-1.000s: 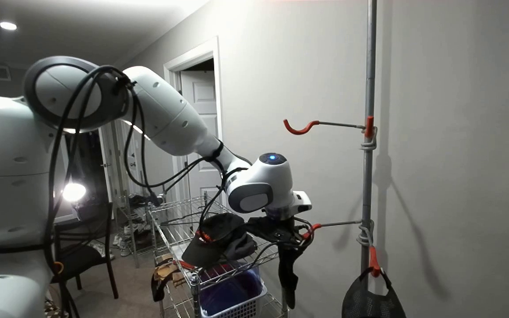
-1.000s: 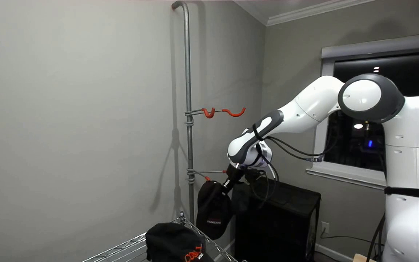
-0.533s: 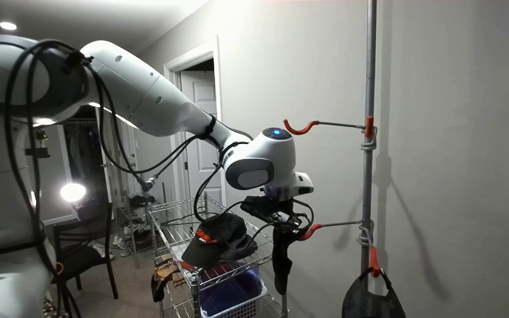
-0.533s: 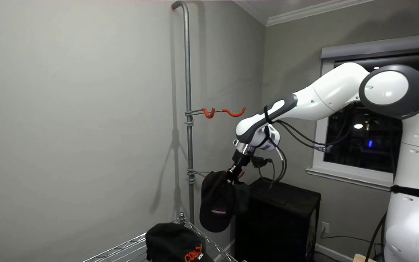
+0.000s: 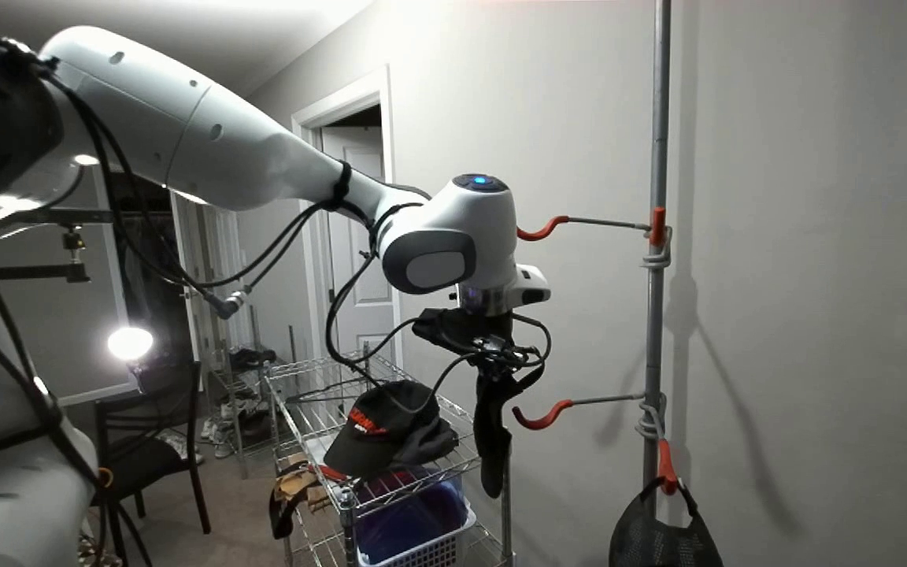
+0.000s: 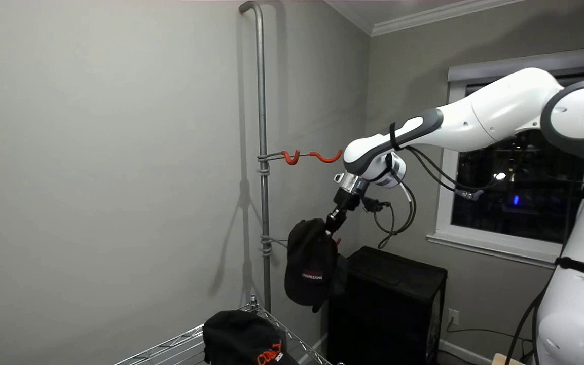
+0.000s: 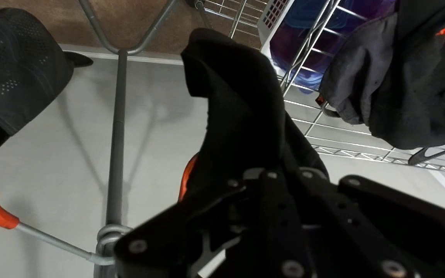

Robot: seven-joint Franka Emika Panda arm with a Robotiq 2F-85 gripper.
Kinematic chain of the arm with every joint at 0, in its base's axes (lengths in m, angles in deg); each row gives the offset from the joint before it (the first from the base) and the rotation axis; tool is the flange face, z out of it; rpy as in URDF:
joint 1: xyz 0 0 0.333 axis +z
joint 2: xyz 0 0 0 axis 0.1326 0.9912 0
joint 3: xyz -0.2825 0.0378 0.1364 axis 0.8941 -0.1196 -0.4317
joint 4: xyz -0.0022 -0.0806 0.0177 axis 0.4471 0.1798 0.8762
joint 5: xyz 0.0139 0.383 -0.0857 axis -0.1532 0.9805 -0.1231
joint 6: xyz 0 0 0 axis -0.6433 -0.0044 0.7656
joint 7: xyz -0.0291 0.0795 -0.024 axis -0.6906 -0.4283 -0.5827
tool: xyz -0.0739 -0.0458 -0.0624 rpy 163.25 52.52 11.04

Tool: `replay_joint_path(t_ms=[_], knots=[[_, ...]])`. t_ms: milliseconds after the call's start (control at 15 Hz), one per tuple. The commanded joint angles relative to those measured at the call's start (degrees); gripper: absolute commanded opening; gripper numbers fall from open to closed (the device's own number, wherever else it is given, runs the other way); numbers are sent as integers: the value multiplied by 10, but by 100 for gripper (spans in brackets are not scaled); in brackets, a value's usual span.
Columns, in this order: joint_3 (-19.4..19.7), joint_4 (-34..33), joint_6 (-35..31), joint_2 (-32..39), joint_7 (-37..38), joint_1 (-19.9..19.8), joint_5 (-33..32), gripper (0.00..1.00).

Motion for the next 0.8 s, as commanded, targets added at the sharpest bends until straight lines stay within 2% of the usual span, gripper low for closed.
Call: replay_joint_path(t_ms=[0, 400, 733], knots=[[2, 32, 38, -84, 42, 21, -54, 1], [-43, 75, 50, -190, 154, 73, -144, 1], [-107, 74, 76, -214, 250, 128, -179, 1]])
